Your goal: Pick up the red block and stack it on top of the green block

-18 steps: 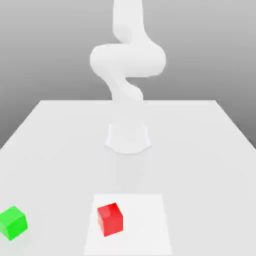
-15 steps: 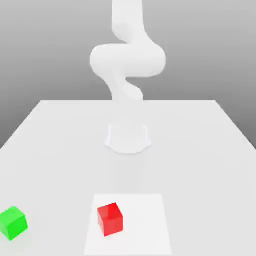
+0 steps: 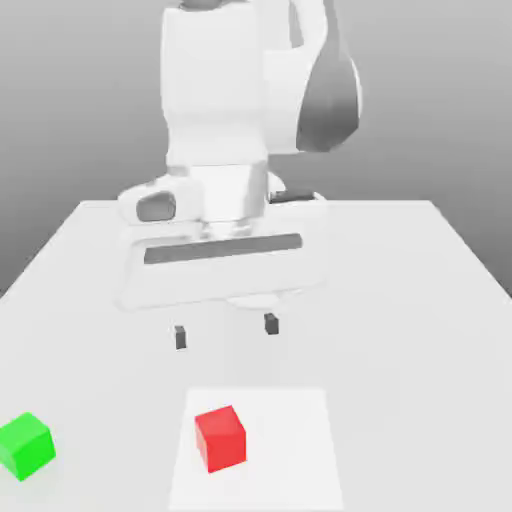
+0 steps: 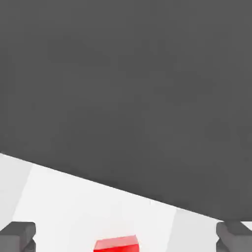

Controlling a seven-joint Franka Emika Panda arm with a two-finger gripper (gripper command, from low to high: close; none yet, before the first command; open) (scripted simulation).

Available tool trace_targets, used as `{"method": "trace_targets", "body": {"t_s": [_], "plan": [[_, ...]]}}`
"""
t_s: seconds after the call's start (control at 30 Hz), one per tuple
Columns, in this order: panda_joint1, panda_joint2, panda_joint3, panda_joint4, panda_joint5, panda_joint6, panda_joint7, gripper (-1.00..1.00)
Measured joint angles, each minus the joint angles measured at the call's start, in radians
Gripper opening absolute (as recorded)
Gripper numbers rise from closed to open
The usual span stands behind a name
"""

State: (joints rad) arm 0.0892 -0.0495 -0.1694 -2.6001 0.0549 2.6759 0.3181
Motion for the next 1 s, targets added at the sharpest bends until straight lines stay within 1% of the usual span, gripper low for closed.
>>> {"method": "trace_targets", "body": {"t_s": [0.13,0.3,0.33,0.57,0.77,1.0], "plan": [[-0.013,0.143,-0.001,-0.048,-0.004,0.079,-0.072,0.0],[-0.055,0.324,0.056,-0.029,0.07,0.225,-0.136,0.0],[-0.061,0.347,0.065,-0.025,0.082,0.244,-0.146,-1.0],[-0.063,0.347,0.067,-0.026,0.08,0.242,-0.145,-1.0],[-0.044,0.17,0.01,-0.043,-0.003,0.084,-0.077,-1.0],[-0.212,0.222,-0.156,0.144,0.058,-0.067,-0.017,-1.0]]}}
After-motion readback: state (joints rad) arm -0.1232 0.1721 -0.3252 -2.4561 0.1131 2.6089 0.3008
